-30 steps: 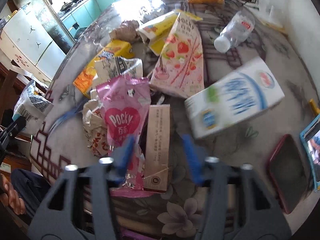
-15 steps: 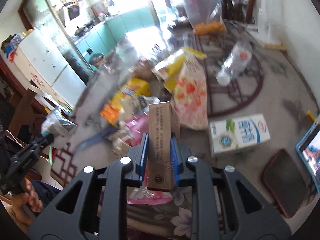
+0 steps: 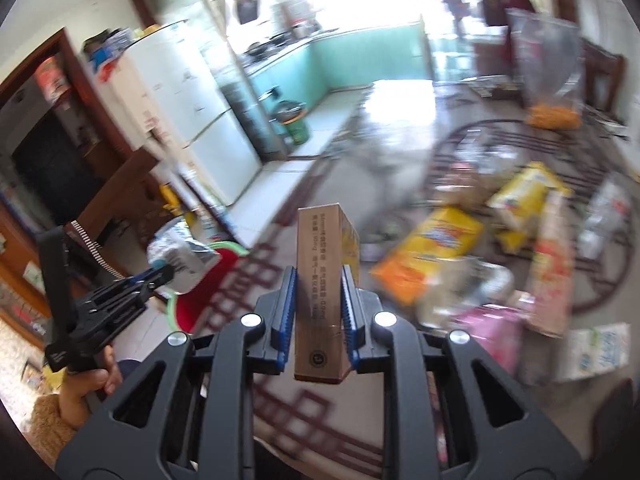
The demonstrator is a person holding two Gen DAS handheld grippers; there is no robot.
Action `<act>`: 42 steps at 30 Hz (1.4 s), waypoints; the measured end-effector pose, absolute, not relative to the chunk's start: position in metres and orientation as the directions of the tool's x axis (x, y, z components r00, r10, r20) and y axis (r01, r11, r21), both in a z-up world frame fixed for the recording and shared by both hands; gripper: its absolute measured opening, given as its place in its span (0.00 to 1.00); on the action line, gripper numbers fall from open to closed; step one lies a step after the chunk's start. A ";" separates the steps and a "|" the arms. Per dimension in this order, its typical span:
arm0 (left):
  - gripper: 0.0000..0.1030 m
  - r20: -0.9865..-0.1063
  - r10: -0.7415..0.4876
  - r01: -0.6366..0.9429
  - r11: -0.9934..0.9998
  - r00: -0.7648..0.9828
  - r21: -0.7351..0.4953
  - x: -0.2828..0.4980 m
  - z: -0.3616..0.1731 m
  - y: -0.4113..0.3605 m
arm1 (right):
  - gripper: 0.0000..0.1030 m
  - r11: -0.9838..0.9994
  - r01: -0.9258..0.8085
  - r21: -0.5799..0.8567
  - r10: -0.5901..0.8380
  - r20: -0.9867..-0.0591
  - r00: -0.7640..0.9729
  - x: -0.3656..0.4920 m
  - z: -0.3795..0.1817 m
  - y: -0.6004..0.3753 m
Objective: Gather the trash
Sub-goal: 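Carry both items to the red bucket and open both grippers over it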
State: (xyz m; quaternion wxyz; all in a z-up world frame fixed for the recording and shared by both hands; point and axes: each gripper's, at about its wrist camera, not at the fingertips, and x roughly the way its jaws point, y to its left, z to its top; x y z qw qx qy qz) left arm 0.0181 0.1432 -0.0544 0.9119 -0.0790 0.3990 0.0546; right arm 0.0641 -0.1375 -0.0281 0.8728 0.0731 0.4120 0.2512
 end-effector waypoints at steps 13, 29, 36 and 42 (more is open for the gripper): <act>0.05 -0.778 0.169 -0.383 0.918 0.605 -0.099 0.013 -0.090 0.263 | 0.21 0.685 -0.501 0.529 0.695 -0.680 0.232 0.110 -0.080 0.047; 0.46 -0.782 0.202 -0.415 0.906 0.589 -0.078 0.014 -0.105 0.274 | 0.56 0.720 -0.553 0.419 0.626 -0.736 0.258 0.098 -0.082 0.090; 0.46 -0.781 0.139 -0.354 0.929 0.609 -0.111 0.011 -0.101 0.245 | 0.56 0.742 -0.594 0.310 0.594 -0.714 0.370 0.065 -0.049 0.042; 0.46 -0.777 0.073 -0.261 0.958 0.626 -0.121 0.014 -0.096 0.201 | 0.62 0.802 -0.532 0.272 0.541 -0.709 0.453 0.044 -0.037 -0.033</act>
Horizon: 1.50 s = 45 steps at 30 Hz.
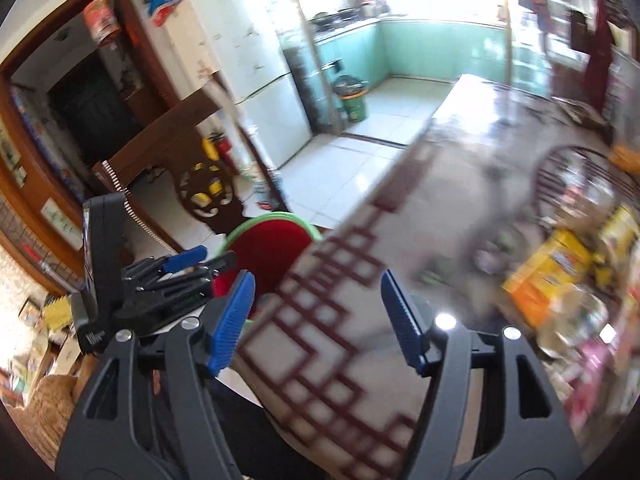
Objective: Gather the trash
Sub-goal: 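Grasp the pink Pocky bag with the right gripper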
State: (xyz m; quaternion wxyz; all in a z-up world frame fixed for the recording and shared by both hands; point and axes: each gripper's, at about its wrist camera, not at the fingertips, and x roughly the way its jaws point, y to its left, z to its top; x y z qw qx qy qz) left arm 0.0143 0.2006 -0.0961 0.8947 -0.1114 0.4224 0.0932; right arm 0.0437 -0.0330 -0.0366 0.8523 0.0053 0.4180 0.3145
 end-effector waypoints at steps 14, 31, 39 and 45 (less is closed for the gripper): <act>0.46 -0.767 -0.072 -0.035 0.992 0.638 -0.122 0.024 -0.078 0.099 | 0.68 0.972 -0.105 0.213 0.237 -0.844 0.481 0.041 -0.099 -0.230; 0.45 -0.774 -0.145 0.120 0.989 0.617 -0.089 0.027 -0.066 0.027 | 0.38 0.930 0.008 0.369 0.340 -0.865 0.368 0.034 -0.155 -0.266; 0.45 -0.796 -0.240 0.240 0.963 0.556 -0.122 0.029 -0.078 -0.023 | 0.19 0.914 -0.042 0.403 0.367 -0.780 0.507 0.033 -0.120 -0.282; 0.45 -0.839 -0.297 0.326 0.933 0.455 -0.153 0.037 -0.105 -0.068 | 0.19 0.870 0.001 0.494 0.404 -0.712 0.575 0.033 -0.113 -0.310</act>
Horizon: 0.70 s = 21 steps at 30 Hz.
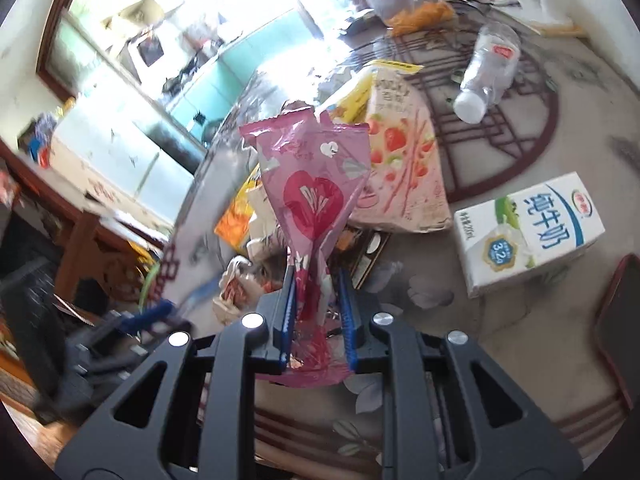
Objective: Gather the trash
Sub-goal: 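Grasp the pink Pocky bag with the right gripper, then grasp the crumpled paper wrapper with the left gripper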
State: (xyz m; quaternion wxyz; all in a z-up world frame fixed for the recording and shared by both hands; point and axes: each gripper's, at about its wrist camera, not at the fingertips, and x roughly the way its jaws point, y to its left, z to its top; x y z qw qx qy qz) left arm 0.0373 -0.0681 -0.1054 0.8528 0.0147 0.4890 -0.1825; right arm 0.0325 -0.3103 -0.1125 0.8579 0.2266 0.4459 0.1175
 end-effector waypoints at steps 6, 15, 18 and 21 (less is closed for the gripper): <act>0.45 -0.854 -0.334 0.342 0.918 0.399 -0.199 0.045 -0.120 -0.091 | 0.19 0.860 0.007 0.511 0.409 -0.696 0.590 0.033 -0.113 -0.316; 0.36 -0.849 -0.402 0.274 0.907 0.343 -0.319 0.057 -0.137 -0.085 | 0.19 0.853 0.021 0.521 0.410 -0.695 0.591 0.033 -0.116 -0.317; 0.32 -0.848 -0.403 0.274 0.907 0.345 -0.319 0.057 -0.137 -0.083 | 0.19 0.866 0.012 0.499 0.397 -0.703 0.590 0.034 -0.115 -0.313; 0.30 -0.841 -0.398 0.266 0.911 0.367 -0.315 0.056 -0.134 -0.078 | 0.19 0.878 0.001 0.479 0.386 -0.709 0.589 0.034 -0.114 -0.308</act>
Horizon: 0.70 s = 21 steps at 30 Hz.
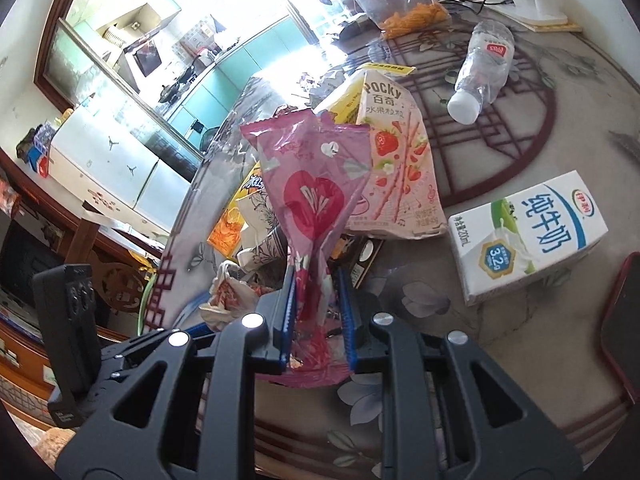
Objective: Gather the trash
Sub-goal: 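Grasp the crumpled paper wrapper with the left gripper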
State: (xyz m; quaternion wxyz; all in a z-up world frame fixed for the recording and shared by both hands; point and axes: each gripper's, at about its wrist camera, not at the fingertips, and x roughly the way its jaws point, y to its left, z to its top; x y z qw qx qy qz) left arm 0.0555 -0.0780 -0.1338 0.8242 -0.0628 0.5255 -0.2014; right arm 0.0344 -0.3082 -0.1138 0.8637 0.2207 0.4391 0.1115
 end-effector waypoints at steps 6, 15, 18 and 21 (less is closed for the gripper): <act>0.28 -0.812 -0.402 0.246 0.914 0.424 -0.324 0.050 -0.116 -0.060 | 0.19 0.876 0.006 0.483 0.386 -0.707 0.593 0.034 -0.115 -0.309; 0.28 -0.755 -0.373 0.216 0.928 0.539 -0.304 0.043 -0.080 -0.023 | 0.19 0.878 0.005 0.479 0.383 -0.707 0.595 0.034 -0.115 -0.308; 0.28 -0.739 -0.354 0.201 0.935 0.573 -0.291 0.040 -0.071 -0.010 | 0.19 0.882 0.002 0.472 0.378 -0.709 0.595 0.033 -0.114 -0.307; 0.28 -0.729 -0.325 0.184 0.945 0.603 -0.269 0.036 -0.062 0.004 | 0.19 0.888 -0.003 0.459 0.370 -0.712 0.596 0.033 -0.113 -0.304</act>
